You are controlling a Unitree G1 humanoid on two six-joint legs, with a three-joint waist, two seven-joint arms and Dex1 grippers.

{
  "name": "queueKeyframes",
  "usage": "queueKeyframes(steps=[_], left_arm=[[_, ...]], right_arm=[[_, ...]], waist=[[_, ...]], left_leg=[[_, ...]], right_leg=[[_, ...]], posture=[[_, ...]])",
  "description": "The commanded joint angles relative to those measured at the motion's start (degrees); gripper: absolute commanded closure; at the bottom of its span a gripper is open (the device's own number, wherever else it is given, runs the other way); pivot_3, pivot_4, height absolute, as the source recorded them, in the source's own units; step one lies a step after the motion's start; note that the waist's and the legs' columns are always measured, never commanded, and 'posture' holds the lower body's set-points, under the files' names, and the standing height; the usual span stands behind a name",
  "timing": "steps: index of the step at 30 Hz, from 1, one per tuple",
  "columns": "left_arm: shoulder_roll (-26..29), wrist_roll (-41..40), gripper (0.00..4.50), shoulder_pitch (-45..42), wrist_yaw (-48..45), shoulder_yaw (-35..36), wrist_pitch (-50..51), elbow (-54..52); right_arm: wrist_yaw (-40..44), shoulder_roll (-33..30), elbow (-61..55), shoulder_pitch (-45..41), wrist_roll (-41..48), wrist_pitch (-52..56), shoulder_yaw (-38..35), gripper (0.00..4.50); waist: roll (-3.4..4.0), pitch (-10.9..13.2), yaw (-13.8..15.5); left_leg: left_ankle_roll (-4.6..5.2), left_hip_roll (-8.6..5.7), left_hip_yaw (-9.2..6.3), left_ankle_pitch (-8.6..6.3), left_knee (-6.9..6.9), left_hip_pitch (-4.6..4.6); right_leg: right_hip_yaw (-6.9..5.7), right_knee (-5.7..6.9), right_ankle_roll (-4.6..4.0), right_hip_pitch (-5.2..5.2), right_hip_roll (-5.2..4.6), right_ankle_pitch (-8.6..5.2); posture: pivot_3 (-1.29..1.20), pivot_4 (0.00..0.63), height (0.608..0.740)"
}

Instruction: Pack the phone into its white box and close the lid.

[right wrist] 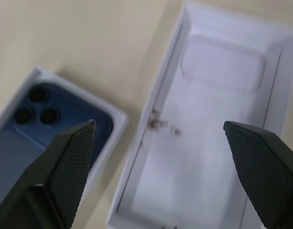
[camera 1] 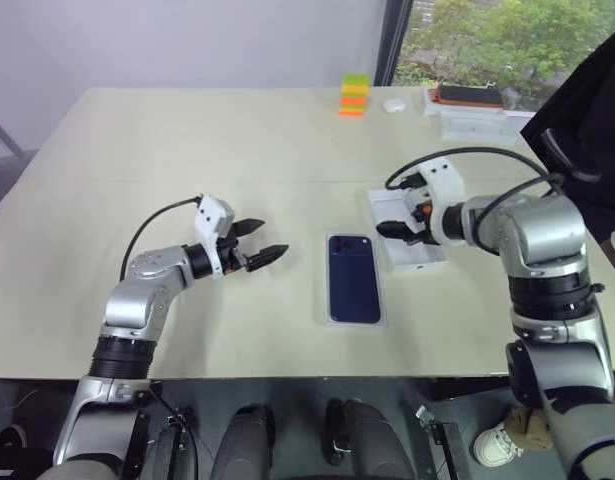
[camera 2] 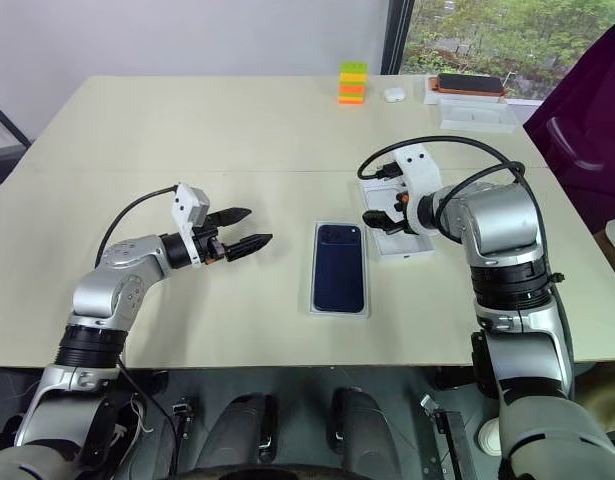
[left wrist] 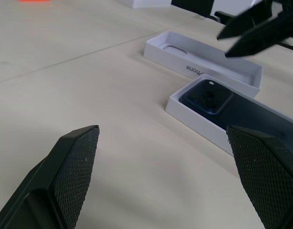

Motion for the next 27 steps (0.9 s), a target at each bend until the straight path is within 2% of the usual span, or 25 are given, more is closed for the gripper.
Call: queueKeyframes(steps=[1, 4, 6, 10, 18, 27], left_arm=[[-0.30, 0.06, 0.02, -0.22, 0.75, 0.70, -1.23, -1.11], [-0.74, -0.22, 0.02, -0.12, 1.41, 0.72, -0.89, -1.28], [-1.14, -0.04, 0.02, -0.13, 1.84, 0.50, -0.95, -1.26], [-1.52, -0.03, 0.02, 0.03, 2.33, 0.12, -0.62, -1.52], [-2.29, -0.13, 0.02, -0.08, 3.89, 0.25, -0.15, -2.11], [-3.00, 0.00, 0.02, 0.87, 6.26, -0.25, 0.45, -3.84]], right_arm=[[-1.89, 0.41, 0.70, -3.22, 0.47, 1.86, -1.28, 0.00], [-4.84, 1.55, 5.07, -6.21, -0.83, 3.63, -1.92, 0.00], [-4.81, 0.56, 6.78, -7.21, -1.06, 1.06, 0.42, 0.00], [-7.93, 4.26, 12.52, -10.42, -0.85, 0.68, -3.54, 0.00], [-13.04, 9.14, 24.89, -17.54, -3.25, -5.10, -2.09, 0.00], [-15.83, 12.78, 28.96, -17.48, -5.29, -7.65, 0.44, 0.00]], waist=[[0.00, 0.00, -0.09], [0.00, 0.00, -0.28], [0.00, 0.00, -0.26], [0.00, 0.00, -0.32], [0.02, 0.00, -0.56], [0.03, 0.00, -0.87]], left_leg=[[0.00, 0.00, 0.01, 0.00, 0.01, 0.00], [0.00, 0.01, 0.01, 0.00, 0.01, 0.02], [0.00, 0.02, -0.02, 0.00, -0.01, 0.01], [0.01, 0.02, -0.01, 0.00, -0.02, 0.00], [0.01, 0.03, -0.01, 0.00, -0.02, -0.04], [0.01, 0.03, -0.01, 0.00, -0.02, -0.08]], right_leg=[[0.01, 0.00, 0.00, 0.00, 0.00, 0.00], [0.02, 0.03, 0.00, -0.01, 0.02, 0.00], [0.00, 0.03, 0.00, -0.02, 0.05, 0.00], [0.00, 0.02, 0.00, -0.03, 0.05, 0.00], [0.01, 0.04, 0.00, -0.08, 0.06, 0.00], [0.01, 0.04, 0.00, -0.08, 0.03, 0.00]], posture=[[0.00, 0.150, 0.740], [0.00, 0.150, 0.740], [0.00, 0.150, 0.740], [0.00, 0.150, 0.740], [0.00, 0.150, 0.740], [0.00, 0.150, 0.740]])
